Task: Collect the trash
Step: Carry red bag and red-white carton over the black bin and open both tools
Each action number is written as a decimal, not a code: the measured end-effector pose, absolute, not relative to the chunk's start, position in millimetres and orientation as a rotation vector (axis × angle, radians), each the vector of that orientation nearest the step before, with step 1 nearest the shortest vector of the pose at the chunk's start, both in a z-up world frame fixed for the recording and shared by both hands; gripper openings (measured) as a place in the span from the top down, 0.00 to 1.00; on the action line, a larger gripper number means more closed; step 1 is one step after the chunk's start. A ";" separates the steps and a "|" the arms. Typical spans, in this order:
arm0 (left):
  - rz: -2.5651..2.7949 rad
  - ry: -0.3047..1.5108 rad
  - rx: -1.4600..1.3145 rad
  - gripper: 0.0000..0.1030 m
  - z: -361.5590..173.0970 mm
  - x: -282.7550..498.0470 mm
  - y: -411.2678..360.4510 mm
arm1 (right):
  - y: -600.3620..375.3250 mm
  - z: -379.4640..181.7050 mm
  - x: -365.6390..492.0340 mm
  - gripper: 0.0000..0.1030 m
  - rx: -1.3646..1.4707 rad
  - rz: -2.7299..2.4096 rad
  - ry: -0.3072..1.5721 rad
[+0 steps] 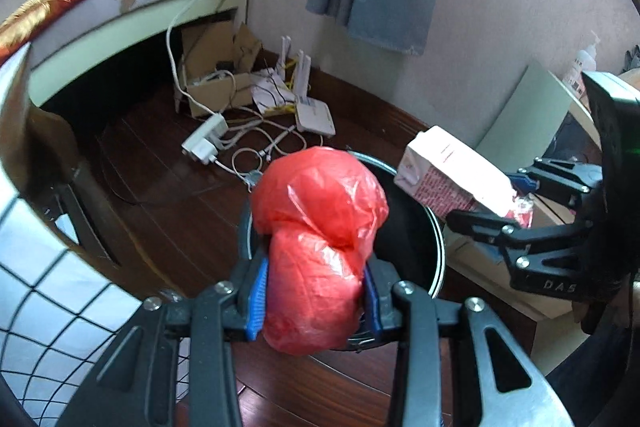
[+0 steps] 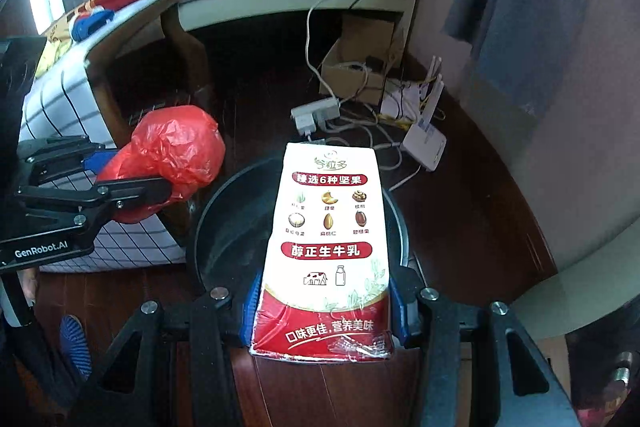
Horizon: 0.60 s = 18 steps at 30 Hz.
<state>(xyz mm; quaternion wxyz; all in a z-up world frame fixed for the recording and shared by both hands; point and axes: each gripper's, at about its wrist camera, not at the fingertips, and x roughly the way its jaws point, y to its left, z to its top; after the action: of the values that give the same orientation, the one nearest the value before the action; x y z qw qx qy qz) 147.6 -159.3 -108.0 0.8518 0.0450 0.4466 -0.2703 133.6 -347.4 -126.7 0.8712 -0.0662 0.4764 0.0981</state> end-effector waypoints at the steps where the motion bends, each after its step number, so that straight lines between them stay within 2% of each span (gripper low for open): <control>1: -0.575 0.949 0.099 0.61 -111.7 148.5 -162.3 | -346.1 -131.8 135.3 0.49 -0.143 0.213 1.010; 5: -0.602 0.991 0.102 0.60 -125.5 156.0 -171.6 | -338.8 -157.5 145.3 0.49 -0.159 0.260 1.078; 6: -0.618 1.005 0.085 0.54 -131.1 158.6 -173.4 | -335.6 -167.5 148.8 0.49 -0.168 0.276 1.109; 7: -0.623 1.013 0.071 0.34 -136.3 162.1 -173.5 | -332.8 -174.3 150.9 0.48 -0.193 0.266 1.120; 8: -0.599 1.018 0.070 0.19 -140.5 164.5 -171.8 | -331.8 -183.5 153.4 0.34 -0.224 0.240 1.133; 9: -0.557 1.019 0.067 0.01 -143.9 167.5 -168.5 | -333.2 -191.4 155.3 0.24 -0.236 0.219 1.148; 10: -0.555 1.013 0.060 0.01 -145.3 168.0 -166.2 | -337.1 -198.4 157.0 0.16 -0.225 0.207 1.161; 12: -0.534 1.007 0.086 0.01 -147.0 166.8 -165.1 | -344.0 -205.1 158.9 0.14 -0.213 0.168 1.185; 14: -0.513 1.007 0.073 0.01 -148.2 167.5 -159.7 | -349.5 -204.1 160.3 0.00 -0.214 0.152 1.181; 18: -0.453 0.996 0.057 0.01 -146.9 167.6 -150.7 | -358.7 -195.1 163.0 0.00 -0.212 0.098 1.156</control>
<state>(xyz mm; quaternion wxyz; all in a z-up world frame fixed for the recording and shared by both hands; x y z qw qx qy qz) 167.6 -150.7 -146.9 0.8537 0.0273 0.4733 -0.2153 163.0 -358.7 -195.1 0.8312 -0.0997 0.5449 0.0463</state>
